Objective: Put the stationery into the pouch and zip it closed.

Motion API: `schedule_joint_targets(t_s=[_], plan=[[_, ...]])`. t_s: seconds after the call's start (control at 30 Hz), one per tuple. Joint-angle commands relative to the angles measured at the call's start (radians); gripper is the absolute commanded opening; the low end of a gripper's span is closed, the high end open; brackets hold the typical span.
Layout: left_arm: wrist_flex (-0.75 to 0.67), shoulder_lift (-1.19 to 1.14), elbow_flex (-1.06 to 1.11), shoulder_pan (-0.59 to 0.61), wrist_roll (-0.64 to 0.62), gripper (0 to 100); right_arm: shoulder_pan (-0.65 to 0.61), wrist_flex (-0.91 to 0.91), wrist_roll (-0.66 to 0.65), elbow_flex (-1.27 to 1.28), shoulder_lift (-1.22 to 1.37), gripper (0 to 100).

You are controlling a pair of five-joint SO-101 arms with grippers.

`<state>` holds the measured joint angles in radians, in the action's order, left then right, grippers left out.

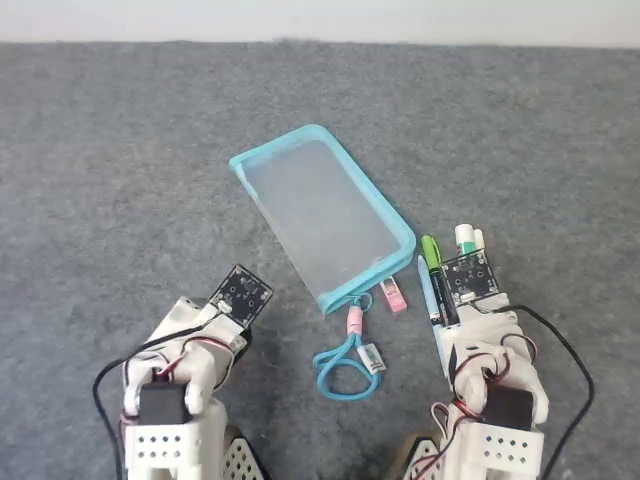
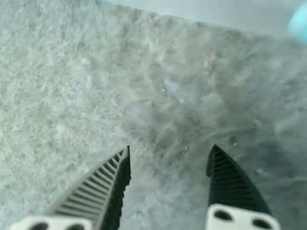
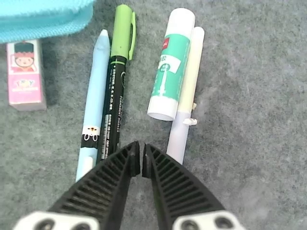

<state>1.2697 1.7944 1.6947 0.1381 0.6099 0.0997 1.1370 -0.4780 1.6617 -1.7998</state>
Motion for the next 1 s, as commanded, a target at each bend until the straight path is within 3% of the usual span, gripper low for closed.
schedule_joint_targets(t_s=[0.0,0.2,0.33,0.47,0.73,0.97], plan=[[0.008,0.006,-0.008,0.014,0.02,24,0.03,-0.071,0.002,0.005,-0.013,1.9],[0.011,0.006,-0.008,0.014,0.02,24,0.019,0.025,-0.052,-0.222,0.07,2.0],[0.011,0.006,-0.008,0.014,0.02,24,-0.039,0.076,-0.063,-0.45,0.34,2.0],[0.012,0.006,-0.008,0.014,0.02,24,-0.203,0.148,-0.015,-0.698,0.742,2.0],[0.012,0.006,-0.008,0.014,0.02,24,-0.598,0.18,0.235,-1.046,1.356,2.1],[0.008,0.006,-0.008,0.017,0.02,24,-0.713,0.17,0.279,-1.123,1.563,2.8]])
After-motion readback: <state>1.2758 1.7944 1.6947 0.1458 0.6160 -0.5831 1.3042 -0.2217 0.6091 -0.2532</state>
